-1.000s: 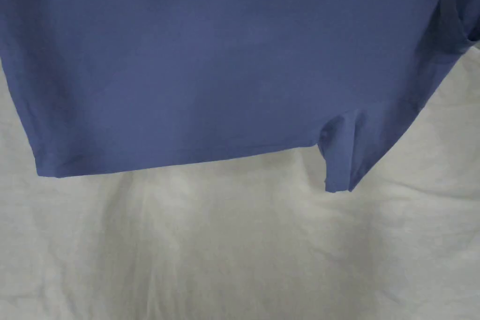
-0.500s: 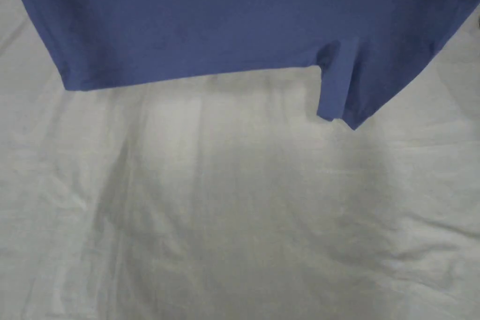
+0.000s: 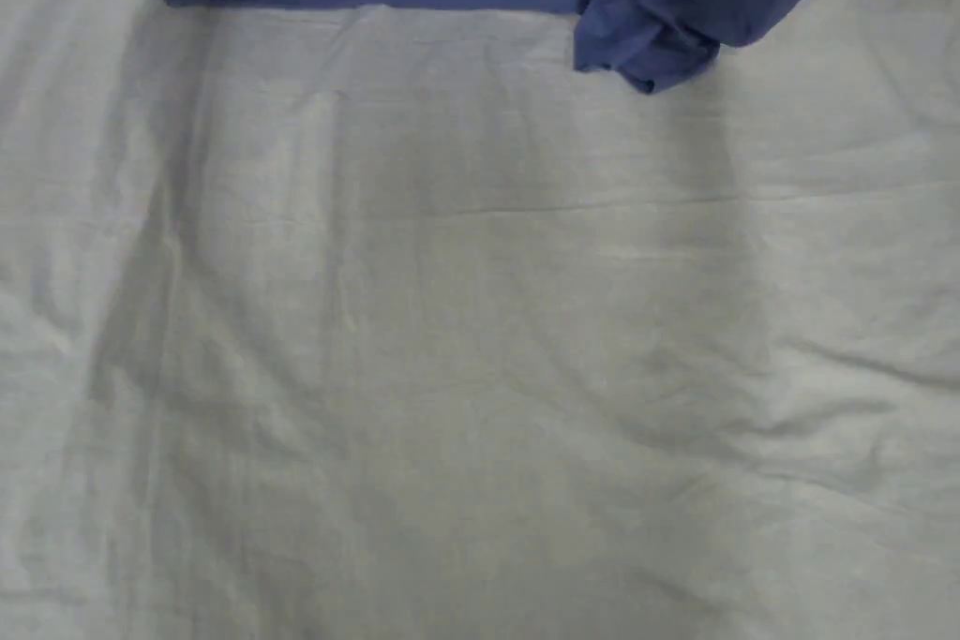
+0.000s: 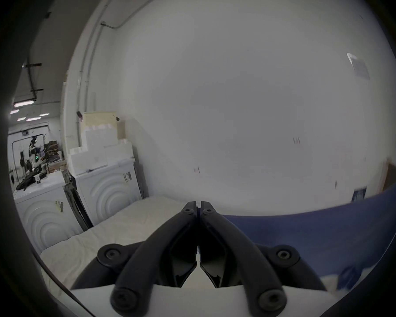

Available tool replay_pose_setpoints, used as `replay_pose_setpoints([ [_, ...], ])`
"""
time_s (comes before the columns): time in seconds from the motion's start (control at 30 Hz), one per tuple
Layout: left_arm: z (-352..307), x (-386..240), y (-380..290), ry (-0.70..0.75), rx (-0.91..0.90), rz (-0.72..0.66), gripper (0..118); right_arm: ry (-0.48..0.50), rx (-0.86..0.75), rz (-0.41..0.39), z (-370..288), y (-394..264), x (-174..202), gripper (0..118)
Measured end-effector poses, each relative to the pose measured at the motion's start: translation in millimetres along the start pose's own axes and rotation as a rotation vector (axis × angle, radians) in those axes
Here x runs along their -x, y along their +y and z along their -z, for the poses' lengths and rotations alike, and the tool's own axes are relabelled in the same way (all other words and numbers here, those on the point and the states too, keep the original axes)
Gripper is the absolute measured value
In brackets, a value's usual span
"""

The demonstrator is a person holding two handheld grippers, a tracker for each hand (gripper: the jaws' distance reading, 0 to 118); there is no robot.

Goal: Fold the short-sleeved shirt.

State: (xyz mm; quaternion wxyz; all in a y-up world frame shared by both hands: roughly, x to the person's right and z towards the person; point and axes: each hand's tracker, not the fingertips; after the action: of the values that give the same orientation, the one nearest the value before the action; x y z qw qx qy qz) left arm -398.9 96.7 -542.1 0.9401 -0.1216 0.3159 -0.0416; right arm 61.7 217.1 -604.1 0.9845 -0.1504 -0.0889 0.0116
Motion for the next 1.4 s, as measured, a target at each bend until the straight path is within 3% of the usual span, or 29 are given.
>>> replay_pose_setpoints([
  [0.43,-23.3,-9.0,-220.7,-0.101,0.398,0.114,0,0.009,0.472,0.062,41.4,-261.5,-39.5,1],
  [0.5,-41.8,-0.3,-251.0,-0.116,0.480,0.137,0,0.000,0.554,0.064,33.3,-306.3,-50.4,1],
  [0.7,-109.2,40.5,-316.7,-0.162,0.569,0.125,0,-0.011,0.706,0.197,-23.7,-414.7,-87.4,1],
  [0.77,-137.6,54.5,-326.6,-0.180,0.577,0.107,0,-0.012,0.725,0.180,-47.5,-438.3,-93.6,1],
  [0.93,-198.7,94.6,-331.8,-0.202,0.562,0.105,0,0.022,0.747,0.163,-110.7,-461.5,-112.2,1],
  [1.07,-241.1,140.9,-328.8,-0.177,0.547,-0.049,0,0.056,0.733,0.159,-155.8,-460.5,-139.4,1],
  [1.23,-296.9,184.6,-345.3,-0.168,0.540,-0.125,0,0.092,0.694,0.187,-201.2,-457.8,-180.0,1],
  [1.4,-352.1,201.4,-374.5,-0.174,0.524,-0.108,0,0.137,0.642,0.156,-246.6,-458.0,-205.5,1],
])
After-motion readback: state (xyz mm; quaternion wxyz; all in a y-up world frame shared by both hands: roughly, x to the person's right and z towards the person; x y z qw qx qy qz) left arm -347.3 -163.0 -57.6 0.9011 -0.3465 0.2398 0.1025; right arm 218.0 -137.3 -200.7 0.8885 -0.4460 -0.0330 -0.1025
